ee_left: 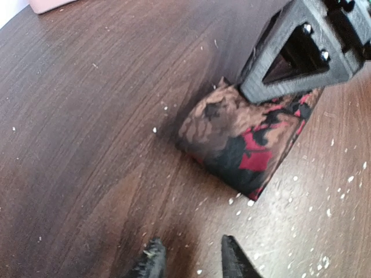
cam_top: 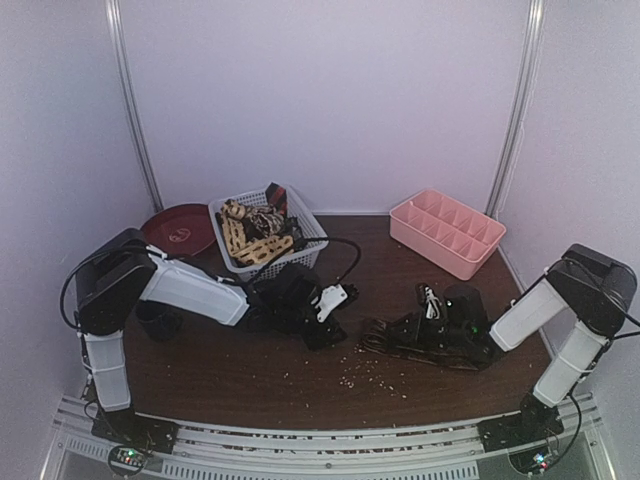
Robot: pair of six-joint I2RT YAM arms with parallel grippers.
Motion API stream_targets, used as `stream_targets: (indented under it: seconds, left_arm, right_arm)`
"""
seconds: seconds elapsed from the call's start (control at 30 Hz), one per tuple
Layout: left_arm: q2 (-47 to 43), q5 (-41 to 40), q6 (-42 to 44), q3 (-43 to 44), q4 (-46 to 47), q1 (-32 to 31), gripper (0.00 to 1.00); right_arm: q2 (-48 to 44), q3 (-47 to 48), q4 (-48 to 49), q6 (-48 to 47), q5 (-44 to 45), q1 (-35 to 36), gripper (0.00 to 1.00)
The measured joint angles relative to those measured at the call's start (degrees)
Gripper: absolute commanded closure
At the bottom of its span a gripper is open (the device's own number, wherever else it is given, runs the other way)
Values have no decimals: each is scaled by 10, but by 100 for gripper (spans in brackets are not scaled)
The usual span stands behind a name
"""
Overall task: Roll the ties
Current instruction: Roll the tie at the center of the board.
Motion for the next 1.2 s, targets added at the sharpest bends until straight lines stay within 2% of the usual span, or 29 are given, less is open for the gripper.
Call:
stream_targets:
  seconds: [0.1, 0.27, 0.7, 0.9, 1.0, 1.1, 1.2]
  left_arm:
    - [0, 5, -20, -4, 19, 0, 78]
    - [0, 4, -49, -13, 53, 0, 84]
    - [1, -44, -135, -21, 65, 0, 84]
    - [1, -62, -179, -21, 60, 0, 92]
    - [1, -59, -201, -31, 61, 0, 91]
    - [0, -48, -223, -56, 71, -1, 83]
    - [-8, -33, -242, -78, 74, -1, 80]
  right_arm:
    - [-3, 4, -9, 1, 0, 0, 74]
    - [-38, 14, -61, 4, 18, 19, 74]
    - [-51, 32, -114, 41, 113, 99, 75]
    - [-51, 26, -103, 56, 150, 132, 75]
    - [-55, 22, -98, 64, 167, 143, 74]
    - [-61, 24, -110, 63, 172, 151, 74]
    - [-66, 32, -129, 62, 181, 157, 74]
